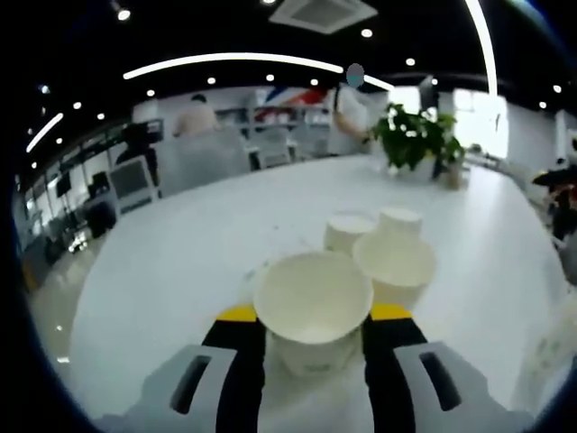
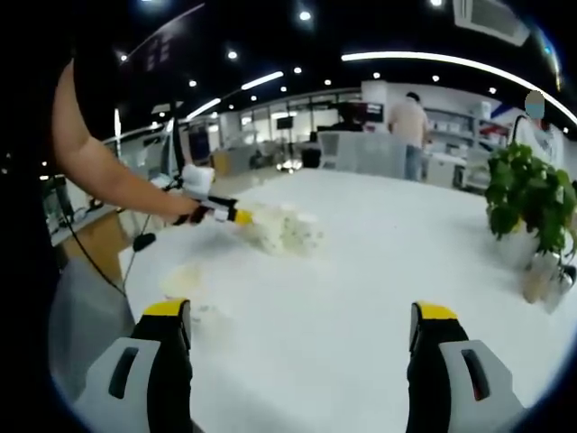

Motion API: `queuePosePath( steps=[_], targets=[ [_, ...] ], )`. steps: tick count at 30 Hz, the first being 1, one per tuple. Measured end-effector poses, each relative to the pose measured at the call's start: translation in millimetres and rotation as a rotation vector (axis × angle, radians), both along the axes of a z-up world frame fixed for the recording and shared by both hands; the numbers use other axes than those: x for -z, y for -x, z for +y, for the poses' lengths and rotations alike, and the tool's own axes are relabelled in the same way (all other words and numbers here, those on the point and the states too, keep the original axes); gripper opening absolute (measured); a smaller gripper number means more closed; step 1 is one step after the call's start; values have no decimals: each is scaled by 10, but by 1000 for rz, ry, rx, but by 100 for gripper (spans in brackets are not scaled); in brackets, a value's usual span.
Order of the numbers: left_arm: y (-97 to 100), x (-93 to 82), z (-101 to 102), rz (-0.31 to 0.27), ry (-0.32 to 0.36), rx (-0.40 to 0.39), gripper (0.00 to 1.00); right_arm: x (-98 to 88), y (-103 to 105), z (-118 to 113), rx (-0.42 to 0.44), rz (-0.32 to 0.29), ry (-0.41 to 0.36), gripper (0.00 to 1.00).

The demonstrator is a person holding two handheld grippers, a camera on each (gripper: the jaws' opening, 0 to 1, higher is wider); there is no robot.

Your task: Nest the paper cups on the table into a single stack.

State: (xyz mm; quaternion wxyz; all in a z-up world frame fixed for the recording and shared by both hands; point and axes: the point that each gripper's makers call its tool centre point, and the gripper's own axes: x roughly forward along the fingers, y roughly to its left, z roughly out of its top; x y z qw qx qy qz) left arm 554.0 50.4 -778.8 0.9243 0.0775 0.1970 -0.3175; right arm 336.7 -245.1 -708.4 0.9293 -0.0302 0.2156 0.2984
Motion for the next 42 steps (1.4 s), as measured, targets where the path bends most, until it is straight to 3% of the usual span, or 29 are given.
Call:
queuePosePath(
  steps=[21, 42],
  targets=[
    [-61, -258, 73, -11, -2, 8, 41, -17, -83, 55, -27, -11, 8, 100],
    [-169, -667, 178, -50, -2, 18, 40, -76, -120, 89, -47, -23, 2, 100]
  ],
)
